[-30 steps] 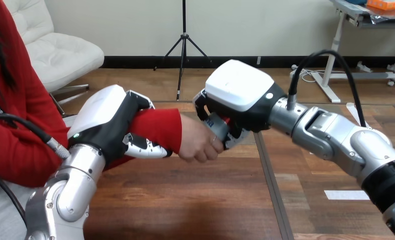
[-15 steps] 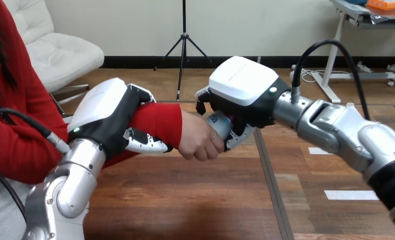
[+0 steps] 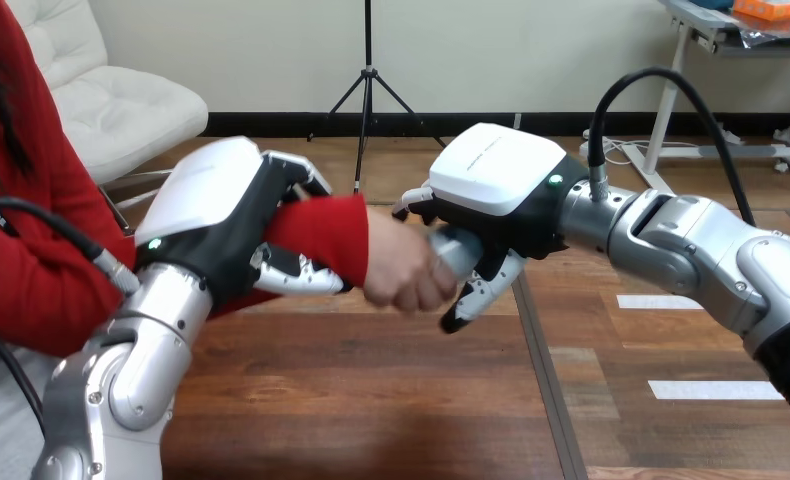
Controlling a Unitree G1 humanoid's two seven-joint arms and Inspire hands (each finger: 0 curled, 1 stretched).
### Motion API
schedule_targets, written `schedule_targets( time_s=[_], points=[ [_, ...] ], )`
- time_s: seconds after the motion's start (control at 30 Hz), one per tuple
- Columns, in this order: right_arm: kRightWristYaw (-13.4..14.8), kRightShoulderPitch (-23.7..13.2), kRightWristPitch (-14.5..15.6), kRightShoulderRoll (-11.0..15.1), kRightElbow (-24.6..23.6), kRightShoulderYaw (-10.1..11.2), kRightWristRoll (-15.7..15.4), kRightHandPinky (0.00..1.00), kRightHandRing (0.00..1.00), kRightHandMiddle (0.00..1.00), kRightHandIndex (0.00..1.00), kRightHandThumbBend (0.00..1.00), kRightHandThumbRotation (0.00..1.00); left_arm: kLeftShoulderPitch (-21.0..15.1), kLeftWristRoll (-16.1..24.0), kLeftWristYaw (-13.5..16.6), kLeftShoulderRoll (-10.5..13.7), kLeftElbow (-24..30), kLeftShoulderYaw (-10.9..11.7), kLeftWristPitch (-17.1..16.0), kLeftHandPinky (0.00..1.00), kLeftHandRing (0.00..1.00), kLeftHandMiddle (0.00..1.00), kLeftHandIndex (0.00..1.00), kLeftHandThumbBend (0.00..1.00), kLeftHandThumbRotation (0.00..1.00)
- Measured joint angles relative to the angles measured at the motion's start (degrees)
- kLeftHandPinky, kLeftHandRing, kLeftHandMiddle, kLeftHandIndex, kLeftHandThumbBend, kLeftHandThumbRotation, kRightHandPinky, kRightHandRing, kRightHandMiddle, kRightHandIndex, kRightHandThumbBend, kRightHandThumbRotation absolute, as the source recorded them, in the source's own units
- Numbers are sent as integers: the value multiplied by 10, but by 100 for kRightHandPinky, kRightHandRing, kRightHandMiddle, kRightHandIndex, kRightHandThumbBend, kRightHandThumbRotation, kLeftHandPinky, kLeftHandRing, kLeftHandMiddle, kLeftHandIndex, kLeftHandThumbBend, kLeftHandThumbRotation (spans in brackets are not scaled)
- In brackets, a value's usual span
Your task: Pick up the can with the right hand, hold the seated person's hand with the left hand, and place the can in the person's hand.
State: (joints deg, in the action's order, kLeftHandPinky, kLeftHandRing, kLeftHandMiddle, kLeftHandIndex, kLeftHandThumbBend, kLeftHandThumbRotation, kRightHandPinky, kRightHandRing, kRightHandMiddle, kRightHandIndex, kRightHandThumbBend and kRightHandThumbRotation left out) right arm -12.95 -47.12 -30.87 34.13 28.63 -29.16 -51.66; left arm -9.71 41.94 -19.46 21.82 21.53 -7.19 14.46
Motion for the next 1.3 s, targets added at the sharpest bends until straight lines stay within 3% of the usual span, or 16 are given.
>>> schedule_targets(
  time_s=[0.63,1.3],
  points=[
    [-84,-7,-9,6,-14,7,44,94,93,91,91,100,89,-14,1,-4,4,26,0,-14,48,63,66,65,83,25],
    [-94,-7,-33,18,-14,7,50,93,91,90,90,100,93,-14,-23,-35,4,44,1,-16,54,69,72,70,98,31]
  ],
)
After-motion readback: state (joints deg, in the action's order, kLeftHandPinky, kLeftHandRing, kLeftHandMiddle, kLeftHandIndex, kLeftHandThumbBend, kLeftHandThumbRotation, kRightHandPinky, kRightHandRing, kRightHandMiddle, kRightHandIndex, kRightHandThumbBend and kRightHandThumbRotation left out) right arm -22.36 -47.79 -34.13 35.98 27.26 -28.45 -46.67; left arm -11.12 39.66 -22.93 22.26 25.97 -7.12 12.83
